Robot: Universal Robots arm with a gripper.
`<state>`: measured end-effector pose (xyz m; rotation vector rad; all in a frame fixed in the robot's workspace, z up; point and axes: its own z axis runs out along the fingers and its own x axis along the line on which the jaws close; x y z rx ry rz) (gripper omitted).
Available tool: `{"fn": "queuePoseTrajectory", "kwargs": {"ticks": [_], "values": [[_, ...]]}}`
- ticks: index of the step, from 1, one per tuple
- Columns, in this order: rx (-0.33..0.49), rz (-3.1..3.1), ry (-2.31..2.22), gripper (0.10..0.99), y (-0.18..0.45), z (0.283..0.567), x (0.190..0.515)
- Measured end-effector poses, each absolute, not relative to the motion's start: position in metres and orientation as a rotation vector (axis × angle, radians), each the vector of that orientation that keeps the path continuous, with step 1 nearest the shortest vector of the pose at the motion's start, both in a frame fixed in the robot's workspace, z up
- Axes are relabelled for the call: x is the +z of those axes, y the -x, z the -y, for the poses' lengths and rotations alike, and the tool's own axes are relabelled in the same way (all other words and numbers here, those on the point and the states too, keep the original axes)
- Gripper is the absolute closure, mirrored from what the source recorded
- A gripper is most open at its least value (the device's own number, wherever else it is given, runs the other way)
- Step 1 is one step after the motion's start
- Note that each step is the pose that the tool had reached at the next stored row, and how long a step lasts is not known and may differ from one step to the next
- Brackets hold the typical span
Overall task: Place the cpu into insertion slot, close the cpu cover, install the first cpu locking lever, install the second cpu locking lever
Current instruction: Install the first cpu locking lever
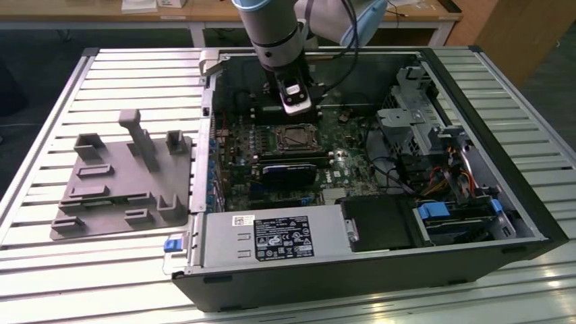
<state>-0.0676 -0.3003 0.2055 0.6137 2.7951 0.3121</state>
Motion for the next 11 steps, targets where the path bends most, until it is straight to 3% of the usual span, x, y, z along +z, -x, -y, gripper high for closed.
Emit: {"fn": "queuePoseTrajectory", "kwargs": {"ticks": [6, 11], "values": [[0.303, -2.811, -0.618, 0.984, 0.0668, 0.3003, 0.2056], [0.247, -2.843, -0.622, 0.984, 0.0640, 0.3003, 0.2052]]}}
